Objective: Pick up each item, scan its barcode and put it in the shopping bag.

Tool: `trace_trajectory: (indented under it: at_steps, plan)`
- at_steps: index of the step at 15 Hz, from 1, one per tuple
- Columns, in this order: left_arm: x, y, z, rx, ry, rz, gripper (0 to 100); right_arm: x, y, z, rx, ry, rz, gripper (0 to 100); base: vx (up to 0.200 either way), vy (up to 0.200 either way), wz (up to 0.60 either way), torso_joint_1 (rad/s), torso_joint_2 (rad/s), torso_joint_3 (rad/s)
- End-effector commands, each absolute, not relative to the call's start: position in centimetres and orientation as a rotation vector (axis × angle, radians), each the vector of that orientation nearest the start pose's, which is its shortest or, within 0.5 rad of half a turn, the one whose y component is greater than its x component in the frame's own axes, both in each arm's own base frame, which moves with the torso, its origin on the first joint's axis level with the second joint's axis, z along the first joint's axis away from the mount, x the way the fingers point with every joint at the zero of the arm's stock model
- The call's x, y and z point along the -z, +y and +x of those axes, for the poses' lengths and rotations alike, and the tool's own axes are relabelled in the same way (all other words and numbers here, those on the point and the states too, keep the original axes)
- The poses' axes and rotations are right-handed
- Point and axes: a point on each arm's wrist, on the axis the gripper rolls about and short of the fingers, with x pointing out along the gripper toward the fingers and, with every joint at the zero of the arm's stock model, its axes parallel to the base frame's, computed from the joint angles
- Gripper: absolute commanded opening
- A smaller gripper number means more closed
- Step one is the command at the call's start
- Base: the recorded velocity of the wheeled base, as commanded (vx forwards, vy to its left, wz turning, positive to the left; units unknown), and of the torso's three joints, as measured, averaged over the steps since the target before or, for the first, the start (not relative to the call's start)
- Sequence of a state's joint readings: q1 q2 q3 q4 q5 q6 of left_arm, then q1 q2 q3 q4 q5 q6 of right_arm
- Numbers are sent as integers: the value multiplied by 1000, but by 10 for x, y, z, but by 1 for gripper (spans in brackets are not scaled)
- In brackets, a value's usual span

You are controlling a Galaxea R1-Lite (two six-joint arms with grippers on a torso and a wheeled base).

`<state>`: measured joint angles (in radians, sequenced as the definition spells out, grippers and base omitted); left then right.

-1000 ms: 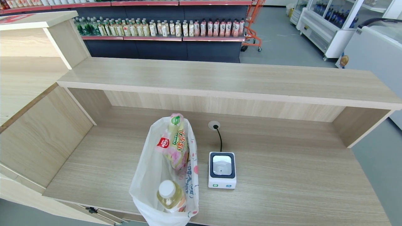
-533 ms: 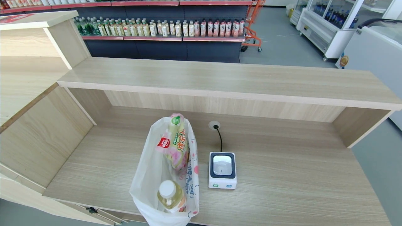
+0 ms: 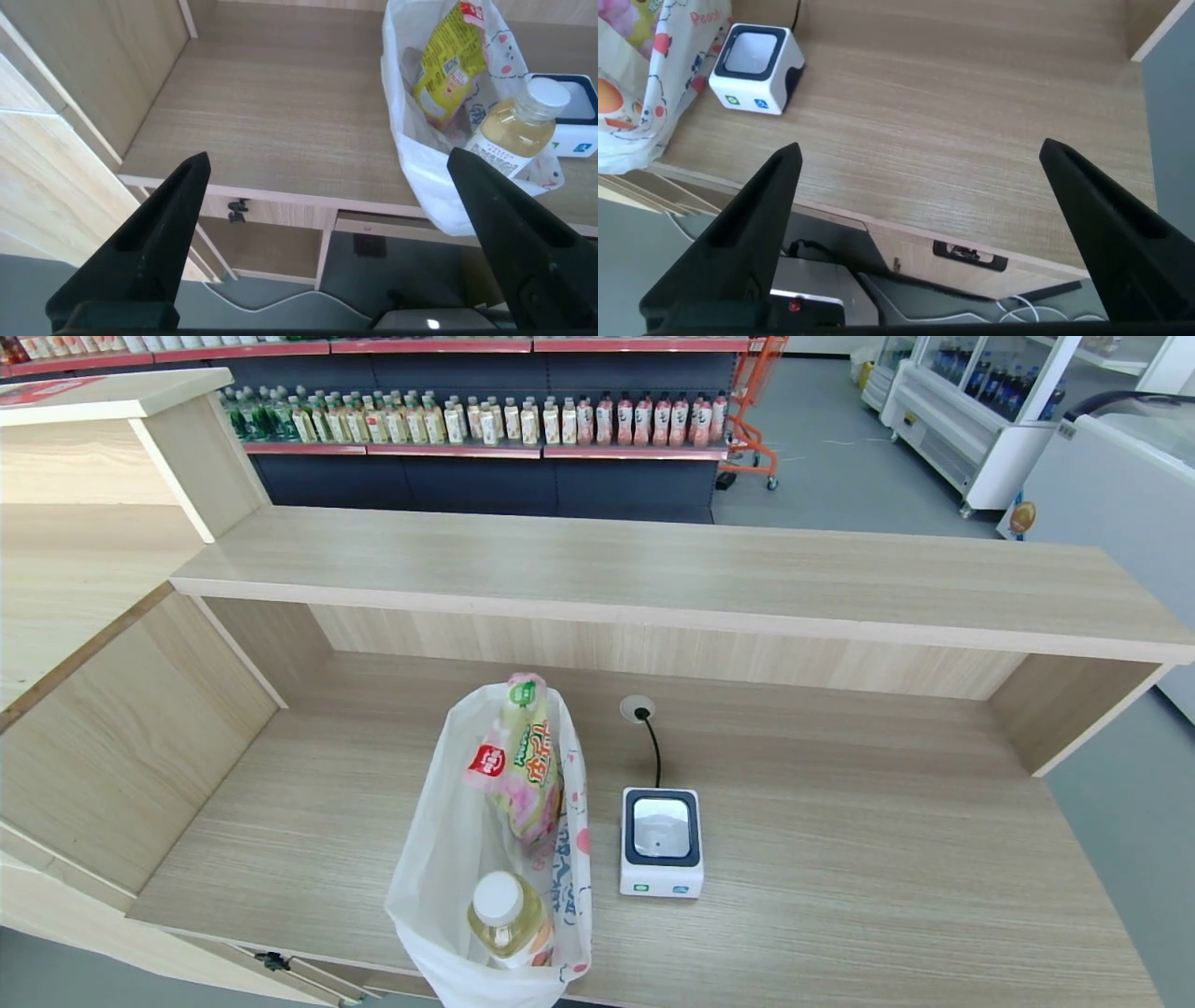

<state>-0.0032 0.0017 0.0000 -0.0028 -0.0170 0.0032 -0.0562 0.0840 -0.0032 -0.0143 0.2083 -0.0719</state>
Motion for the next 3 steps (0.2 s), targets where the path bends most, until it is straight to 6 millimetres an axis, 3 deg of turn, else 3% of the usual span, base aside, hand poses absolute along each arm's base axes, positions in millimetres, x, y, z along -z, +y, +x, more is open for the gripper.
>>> trace_trajectory:
  at_steps: [1, 3]
  plan:
    - [-76, 0, -23, 20, -2, 3, 100, -79, 6, -16, -156, 64, -63, 100, 0, 0, 0, 0, 0, 0]
    - [-76, 0, -23, 20, -2, 3, 100, -80, 6, -16, -154, 63, -63, 100, 0, 0, 0, 0, 0, 0]
